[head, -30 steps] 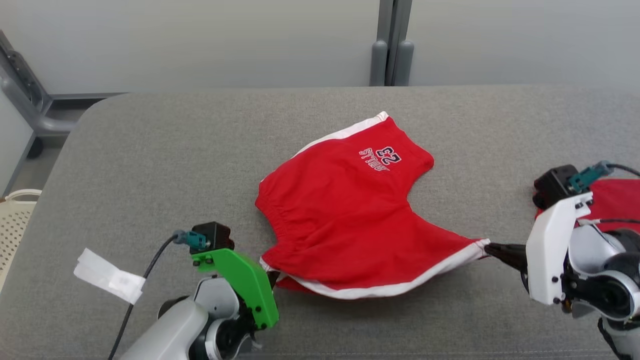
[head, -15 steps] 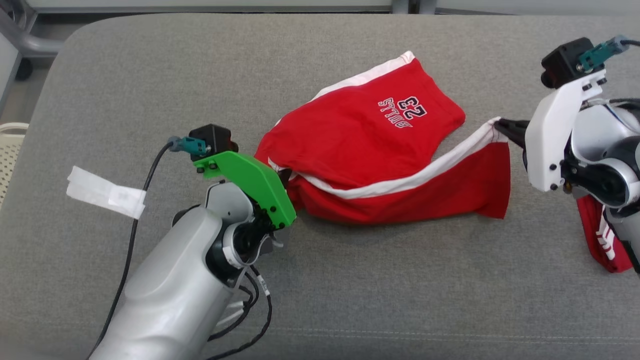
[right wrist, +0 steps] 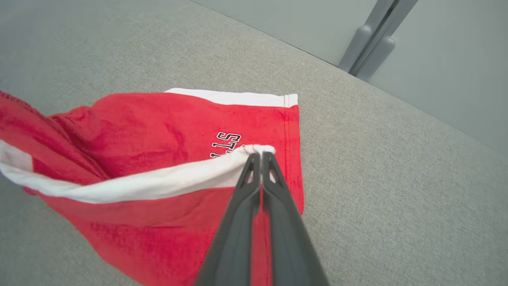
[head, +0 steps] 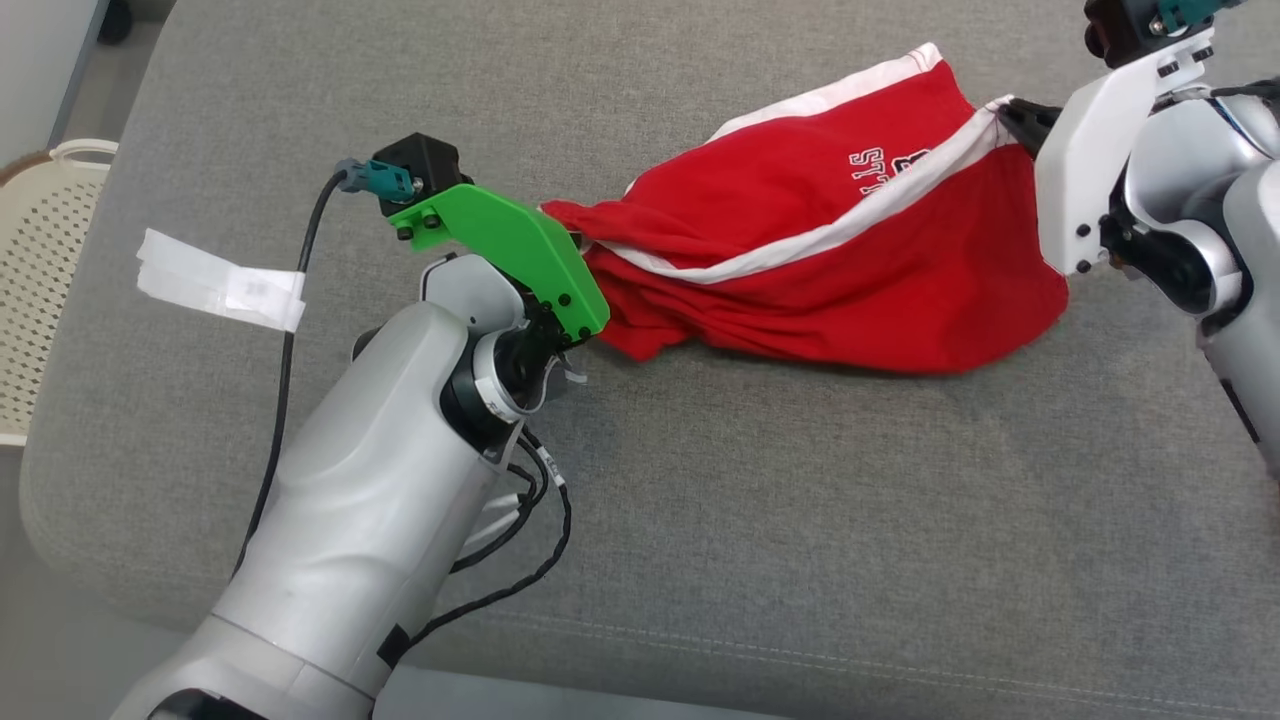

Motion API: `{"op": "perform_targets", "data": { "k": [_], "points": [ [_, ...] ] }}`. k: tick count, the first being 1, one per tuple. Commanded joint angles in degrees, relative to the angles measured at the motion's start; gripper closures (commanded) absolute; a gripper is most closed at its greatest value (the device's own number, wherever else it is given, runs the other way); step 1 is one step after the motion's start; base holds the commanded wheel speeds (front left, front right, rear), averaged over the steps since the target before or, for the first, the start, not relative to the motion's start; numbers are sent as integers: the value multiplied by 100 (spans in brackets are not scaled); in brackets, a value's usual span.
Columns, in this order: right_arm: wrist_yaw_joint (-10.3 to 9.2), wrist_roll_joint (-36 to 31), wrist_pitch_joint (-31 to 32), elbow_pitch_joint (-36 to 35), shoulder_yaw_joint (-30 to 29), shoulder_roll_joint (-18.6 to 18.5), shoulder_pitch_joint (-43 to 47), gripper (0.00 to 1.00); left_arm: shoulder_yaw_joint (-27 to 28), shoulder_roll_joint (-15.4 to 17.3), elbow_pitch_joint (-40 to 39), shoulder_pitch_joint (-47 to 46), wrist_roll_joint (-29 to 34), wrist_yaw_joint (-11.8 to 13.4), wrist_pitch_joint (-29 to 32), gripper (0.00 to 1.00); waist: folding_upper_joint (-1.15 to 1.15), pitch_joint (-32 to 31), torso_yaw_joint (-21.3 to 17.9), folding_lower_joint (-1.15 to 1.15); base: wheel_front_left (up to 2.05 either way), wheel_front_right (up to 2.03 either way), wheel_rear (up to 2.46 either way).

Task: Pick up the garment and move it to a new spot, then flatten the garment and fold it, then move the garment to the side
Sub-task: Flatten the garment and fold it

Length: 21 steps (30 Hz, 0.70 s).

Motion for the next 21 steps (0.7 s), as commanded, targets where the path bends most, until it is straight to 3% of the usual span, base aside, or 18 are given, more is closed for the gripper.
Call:
{"op": "perform_targets", "data": {
  "k": [1, 8, 21],
  "points": [
    [0, -28, -128, 156, 62, 74, -129, 100, 15, -33, 101, -148, -26, 47, -49, 100, 0, 68, 61, 0, 0, 0, 0],
    [-1, -303, -816, 1067, 139, 425, -704, 100, 85, -102, 431, -490, -347, 117, -67, 100, 0, 192, 26, 0, 0, 0, 0],
    [-1, -895, -1856, 2630, -259, 1106, -1551, 100, -434, -107, 737, -1006, -606, 177, -74, 100, 0, 443, -56, 0, 0, 0, 0]
  ]
}}
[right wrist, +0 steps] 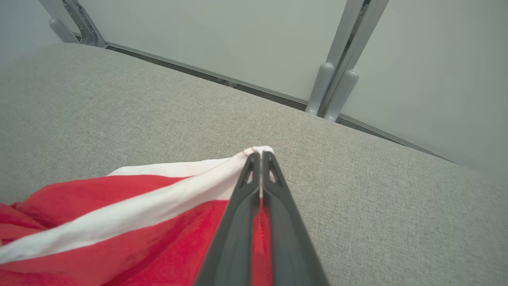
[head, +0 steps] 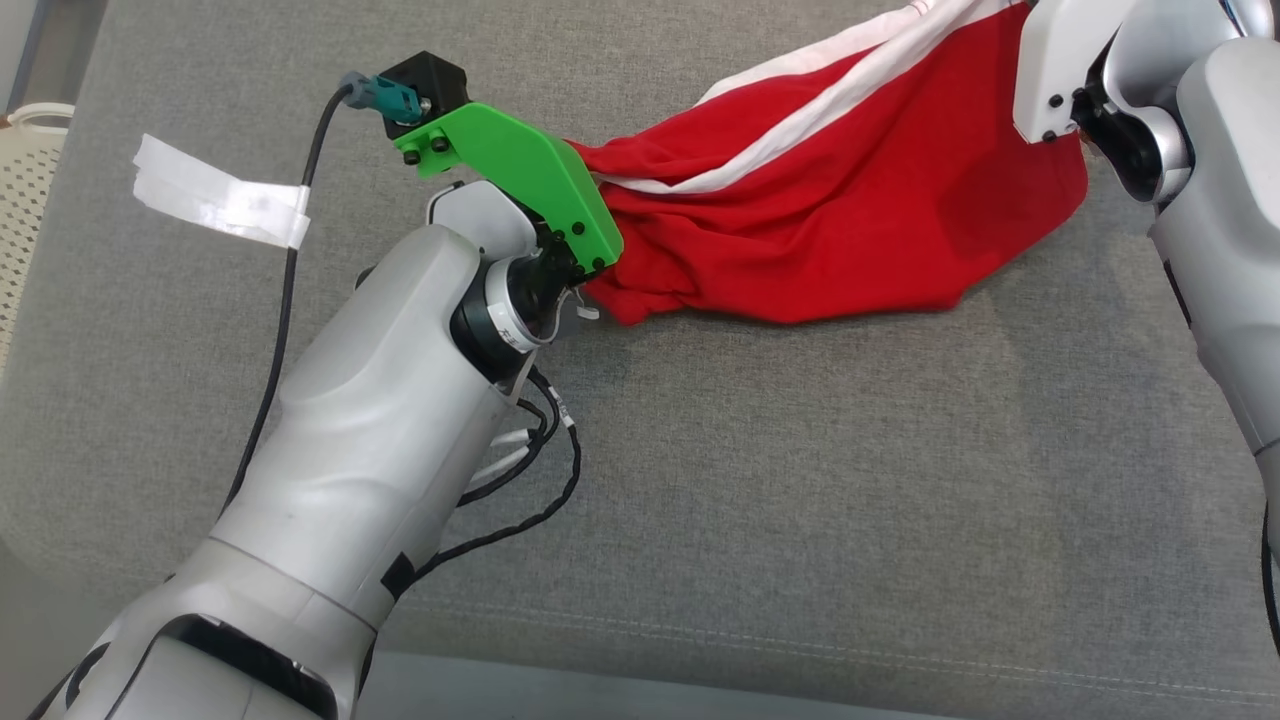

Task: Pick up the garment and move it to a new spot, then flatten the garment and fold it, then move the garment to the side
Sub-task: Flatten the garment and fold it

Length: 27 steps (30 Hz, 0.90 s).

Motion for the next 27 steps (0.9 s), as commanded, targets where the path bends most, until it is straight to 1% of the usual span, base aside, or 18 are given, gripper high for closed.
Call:
{"op": "perform_targets", "data": {
  "k": [1, 5, 6, 7, 8, 10, 11, 12, 13, 14, 15, 16, 17, 18, 21, 25, 27],
  "points": [
    [-2, -101, -151, 188, -80, 82, -115, 100, -49, 11, 51, -126, -85, 45, -43, 100, 0, 42, 10, 0, 0, 0, 0],
    [-2, -293, -438, 677, -254, 230, -290, 100, -176, 11, 133, -224, -144, 26, -92, 100, 0, 89, 48, 0, 0, 0, 0],
    [-2, -349, -542, 768, -305, 247, -348, 100, -205, 11, 140, -245, -172, 19, -105, 93, 0, 109, 63, 0, 0, 0, 0],
    [-2, -423, -718, 998, -408, 325, -426, 100, -278, 11, 172, -243, -236, 1, -149, 94, 0, 128, 90, 0, 0, 0, 0],
    [-2, -472, -799, 1097, -451, 354, -483, 100, -307, 13, 192, -268, -241, 13, -184, 93, 0, 139, 107, 0, 0, 0, 0],
    [-2, -568, -949, 1302, -549, 404, -602, 100, -341, 14, 219, -335, -305, 2, -292, 87, 0, 165, 145, 0, 0, 0, 0],
    [-2, -619, -1032, 1404, -601, 417, -660, 100, -365, 13, 226, -363, -321, -7, -341, 82, 0, 181, 163, 0, 0, 0, 0],
    [-2, -619, -1032, 1404, -601, 417, -660, 100, -365, 13, 226, -363, -321, -7, -341, 82, 0, 181, 163, 0, 0, 0, 0],
    [-2, -662, -1081, 1524, -637, 453, -681, 100, -401, 10, 237, -368, -359, -12, -378, 75, 0, 189, 176, 0, 0, 0, 0],
    [-2, -700, -1112, 1637, -670, 492, -702, 100, -432, 10, 242, -368, -391, -22, -408, 60, 0, 200, 191, 0, 0, 0, 0],
    [-2, -742, -1157, 1744, -707, 523, -739, 100, -465, 10, 233, -385, -412, -52, -466, 13, 0, 210, 207, 0, 0, 0, 0],
    [-2, -778, -1220, 1838, -751, 533, -799, 100, -486, 13, 232, -415, -440, -71, -517, 0, 0, 225, 222, 0, 0, 0, 0],
    [-2, -821, -1288, 1929, -786, 543, -853, 78, -505, 13, 230, -435, -488, -100, -568, 0, 0, 236, 236, 0, 0, 0, 0],
    [-2, -864, -1348, 2025, -820, 570, -875, 1, -536, 11, 239, -446, -499, -115, -619, 0, 0, 242, 251, 0, 0, 0, 0],
    [-2, -964, -1577, 2249, -937, 654, -952, 0, -639, 10, 268, -494, -590, -163, -758, 0, 0, 264, 299, 0, 0, 0, 0],
    [-2, -1055, -1945, 2350, -934, 755, -1055, 0, -705, 13, 366, -580, -661, -217, -1026, 0, 0, 295, 351, 0, 0, 0, 0],
    [-2, -998, -2120, 2348, -910, 819, -1082, 0, -750, 10, 452, -611, -667, -261, -1135, 0, 0, 297, 371, 0, 0, 0, 0]
  ]
}}
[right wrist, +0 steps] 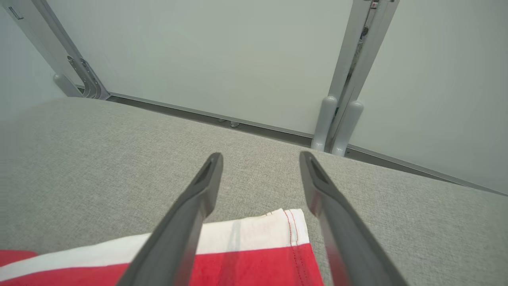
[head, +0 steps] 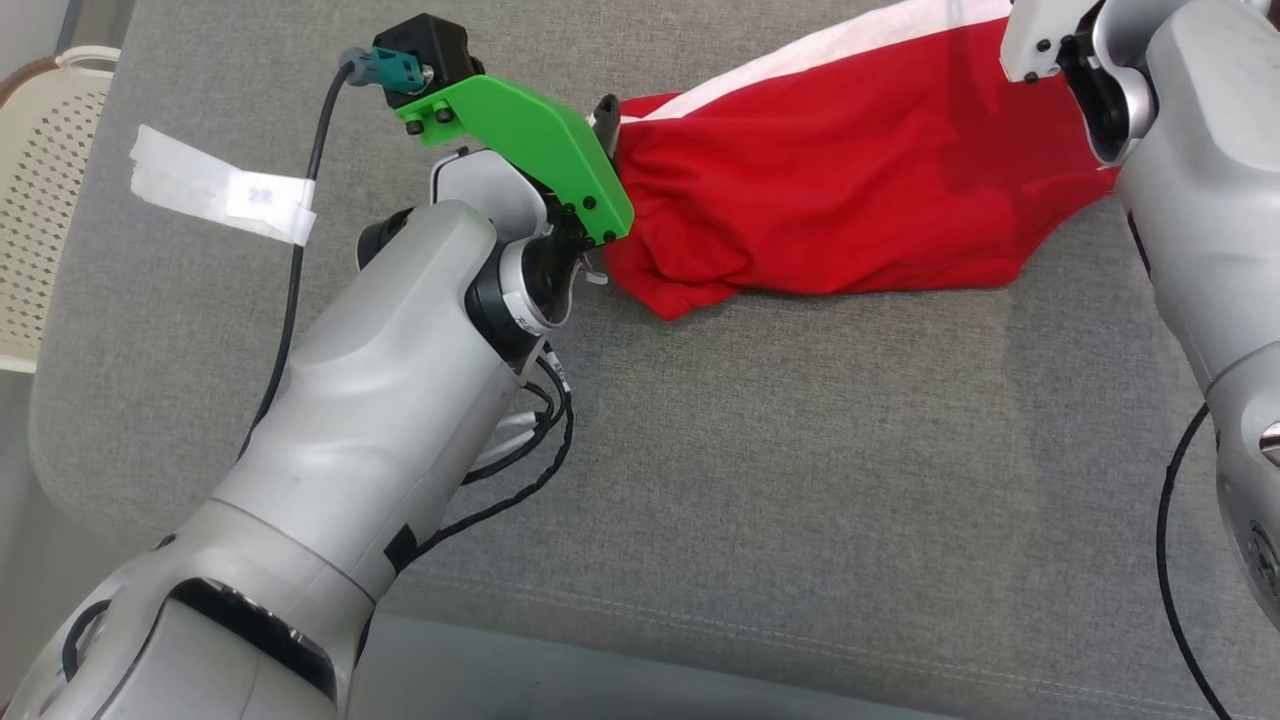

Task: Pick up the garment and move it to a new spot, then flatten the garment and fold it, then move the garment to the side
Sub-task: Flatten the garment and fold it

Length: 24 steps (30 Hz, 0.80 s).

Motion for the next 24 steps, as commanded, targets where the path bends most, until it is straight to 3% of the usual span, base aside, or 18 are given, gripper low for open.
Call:
{"op": "perform_targets", "data": {
  "k": [1, 6, 14, 21, 24],
  "points": [
    [-2, -4, -108, 7, 36, -13, -61, 0, -44, 13, 40, -85, -9, -55, -58, 0, 0, -11, 11, -1, 0, 0, 0],
    [-2, 204, -375, -46, 222, -13, 43, 0, -184, 16, 186, -180, 218, -450, -486, 0, 0, -160, 53, -1, 0, 0, 0],
    [-2, 721, -792, -307, 567, -134, 542, 0, -137, 149, 207, 156, 539, -1057, -1751, 0, 0, -634, -44, -1, 0, 0, 0],
    [-2, 1386, -1119, -613, 629, -281, 1314, 0, -3, 445, -236, 886, 898, -1392, -2221, 0, 0, -1359, -218, -1, 0, 0, 0],
    [-2, 1637, -1205, -744, 544, -272, 1687, 0, 424, 681, -807, 1379, 1406, -1374, -2248, 0, 0, -1694, -295, -1, 0, 0, 0]
  ]
}}
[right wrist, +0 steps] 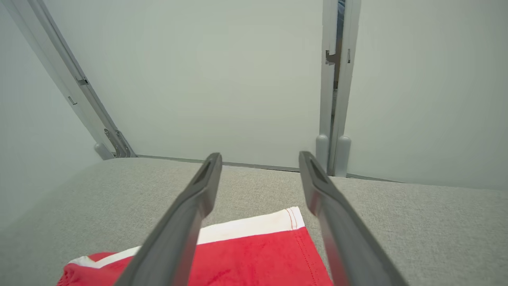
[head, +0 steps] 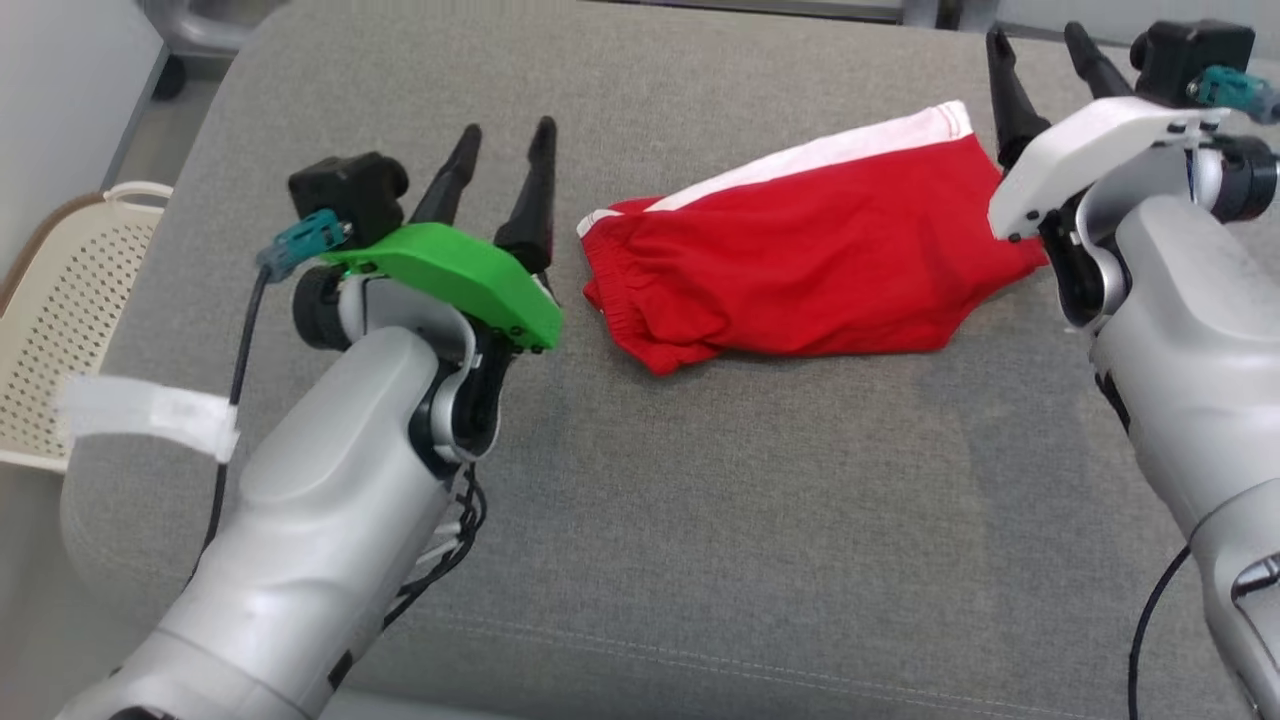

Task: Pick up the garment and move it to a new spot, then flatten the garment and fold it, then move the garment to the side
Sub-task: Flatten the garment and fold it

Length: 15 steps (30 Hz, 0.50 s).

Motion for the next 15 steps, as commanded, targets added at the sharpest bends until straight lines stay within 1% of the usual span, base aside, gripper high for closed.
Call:
{"op": "perform_targets", "data": {
  "k": [1, 3, 5, 6, 7, 8, 11, 12, 15],
  "points": [
    [0, 264, -66, -111, -99, 29, 348, 0, 311, 211, -452, 510, 521, 54, -38, 0, 0, -652, -209, 0, 0, 0, 0],
    [0, 403, -84, -148, -108, 22, 638, 0, 540, 298, -945, 1049, 909, 114, -33, 0, 0, -870, -266, 0, 0, 0, 0],
    [0, 523, -63, -141, -104, 22, 873, 0, 546, 430, -1360, 1549, 1297, 115, -32, 0, 0, -1057, -318, 0, 0, 0, 0],
    [0, 523, -63, -141, -104, 22, 873, 0, 546, 430, -1360, 1549, 1297, 115, -32, 0, 0, -1057, -318, 0, 0, 0, 0],
    [0, 570, -41, -106, -87, 19, 995, 0, 513, 505, -1520, 1820, 1390, 106, -33, 0, 0, -1152, -340, 0, 0, 0, 0],
    [0, 605, -2, -60, -79, 9, 1106, 0, 437, 614, -1656, 2021, 1570, 152, -33, 0, 0, -1225, -353, 0, 0, 0, 0],
    [0, 678, 88, 107, -73, -32, 1382, 0, 259, 741, -2037, 2533, 1814, 268, -34, 0, 0, -1408, -349, 0, 0, 0, 0],
    [0, 693, 118, 169, -73, -39, 1462, 0, 178, 795, -2149, 2683, 1861, 281, -34, 0, 0, -1448, -336, 0, 0, 0, 0],
    [0, 762, 176, 361, -117, -57, 1614, 0, 68, 942, -2495, 3041, 1945, 432, -2, 0, 0, -1487, -288, 0, 0, 0, 0]
  ]
}}
